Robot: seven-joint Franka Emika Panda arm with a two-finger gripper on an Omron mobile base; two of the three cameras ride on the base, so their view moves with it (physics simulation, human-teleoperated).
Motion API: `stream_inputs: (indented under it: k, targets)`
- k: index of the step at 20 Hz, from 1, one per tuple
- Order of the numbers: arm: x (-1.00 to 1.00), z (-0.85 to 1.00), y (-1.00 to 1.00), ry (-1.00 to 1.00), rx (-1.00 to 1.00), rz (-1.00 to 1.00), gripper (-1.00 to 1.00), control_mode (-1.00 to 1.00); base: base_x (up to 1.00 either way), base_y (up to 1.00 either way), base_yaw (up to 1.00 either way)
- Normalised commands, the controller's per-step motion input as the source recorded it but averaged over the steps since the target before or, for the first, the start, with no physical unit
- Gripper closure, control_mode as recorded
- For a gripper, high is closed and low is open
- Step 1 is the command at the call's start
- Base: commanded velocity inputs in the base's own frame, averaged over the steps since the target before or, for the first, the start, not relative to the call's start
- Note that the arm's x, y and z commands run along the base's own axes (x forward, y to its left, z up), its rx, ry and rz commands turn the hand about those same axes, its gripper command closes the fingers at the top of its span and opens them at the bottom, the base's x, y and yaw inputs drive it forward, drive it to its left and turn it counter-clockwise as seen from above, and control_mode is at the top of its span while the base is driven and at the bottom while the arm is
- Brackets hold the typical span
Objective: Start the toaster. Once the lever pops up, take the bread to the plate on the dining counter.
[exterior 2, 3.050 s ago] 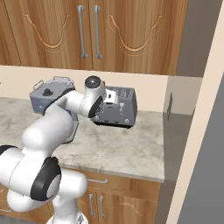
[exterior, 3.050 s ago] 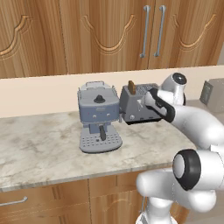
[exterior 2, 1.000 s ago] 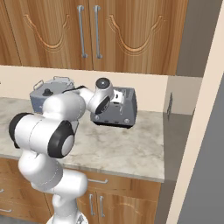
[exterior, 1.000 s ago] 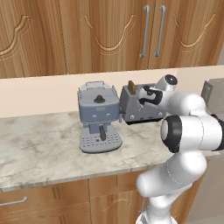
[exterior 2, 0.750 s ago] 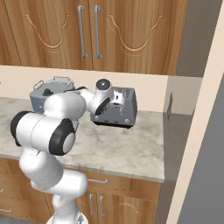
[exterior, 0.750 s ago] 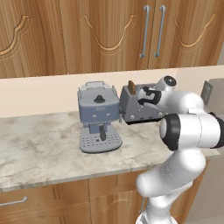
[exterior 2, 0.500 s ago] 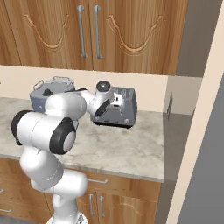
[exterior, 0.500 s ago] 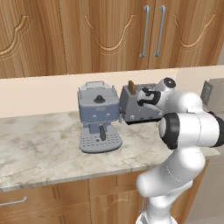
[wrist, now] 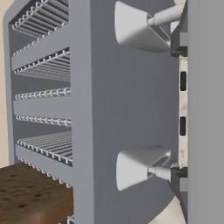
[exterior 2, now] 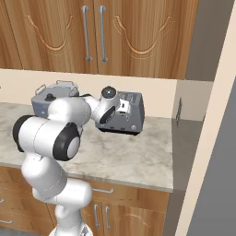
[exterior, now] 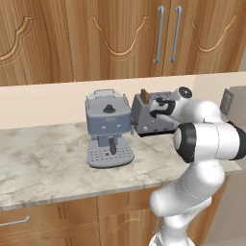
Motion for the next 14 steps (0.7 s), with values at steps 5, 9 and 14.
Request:
stream_inputs:
  k: [5,9,14]
  targets:
    - [0.15,-0.15,0.03,0.00,0.00,0.00,-1.00,-1.00,0.00,0.00,0.00]
    - [0.06,-0.26,0.03,0.00,0.00,0.00,-1.00,-1.00,0.00,0.00,0.00]
    - [0.00,-0.26,0.00,0.00,0.00,0.00,-1.00,-1.00,0.00,0.00,0.00]
